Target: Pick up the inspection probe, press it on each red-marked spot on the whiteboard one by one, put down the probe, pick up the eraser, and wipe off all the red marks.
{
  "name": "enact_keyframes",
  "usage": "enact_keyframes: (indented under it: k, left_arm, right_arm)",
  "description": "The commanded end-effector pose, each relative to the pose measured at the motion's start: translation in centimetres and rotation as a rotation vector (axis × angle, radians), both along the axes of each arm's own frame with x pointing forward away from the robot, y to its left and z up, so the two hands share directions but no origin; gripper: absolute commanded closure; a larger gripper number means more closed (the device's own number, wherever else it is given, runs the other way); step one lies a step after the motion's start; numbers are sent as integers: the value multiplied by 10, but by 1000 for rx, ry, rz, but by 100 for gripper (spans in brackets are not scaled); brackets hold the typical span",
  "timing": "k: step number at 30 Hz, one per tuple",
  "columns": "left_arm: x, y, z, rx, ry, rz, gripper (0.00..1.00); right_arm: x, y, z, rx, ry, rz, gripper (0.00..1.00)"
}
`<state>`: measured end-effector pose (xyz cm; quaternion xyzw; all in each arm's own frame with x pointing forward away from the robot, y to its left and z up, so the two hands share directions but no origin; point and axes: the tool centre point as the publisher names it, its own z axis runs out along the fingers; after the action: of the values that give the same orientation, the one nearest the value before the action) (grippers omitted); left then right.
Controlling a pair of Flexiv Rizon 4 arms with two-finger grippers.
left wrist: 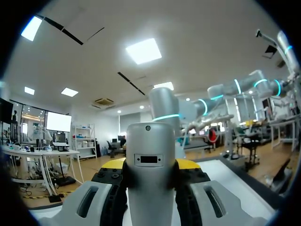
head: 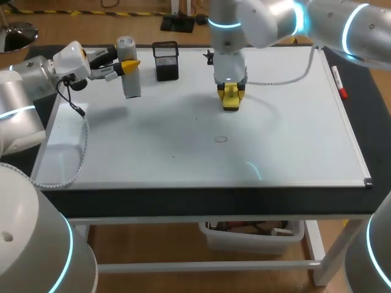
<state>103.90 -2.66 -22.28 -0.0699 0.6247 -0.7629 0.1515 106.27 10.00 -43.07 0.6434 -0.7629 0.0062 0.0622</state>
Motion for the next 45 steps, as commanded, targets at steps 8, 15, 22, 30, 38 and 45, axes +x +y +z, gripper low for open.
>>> enact_keyframes:
  k: [8,15,22,30,38,45]
  left_arm:
    - [0,0,0,-3,-4,0,100]
    - [0,0,0,-3,-4,0,100]
    - [0,0,0,-3,-4,0,100]
    - [0,0,0,-3,-4,0,100]
    - [0,0,0,-3,-4,0,100]
    - [0,0,0,-3,-4,0,100]
  right_arm:
    - [-15,-29,-8,-3,-12,-31,100]
    - [-18,-42,-7,-9,-14,-55,100]
    - [-21,-61,14,18,-44,-91,100]
    - [-27,-106,37,59,-86,-160,100]
    - [-38,-143,42,80,-89,-256,100]
    - [-47,-166,42,106,-83,-320,100]
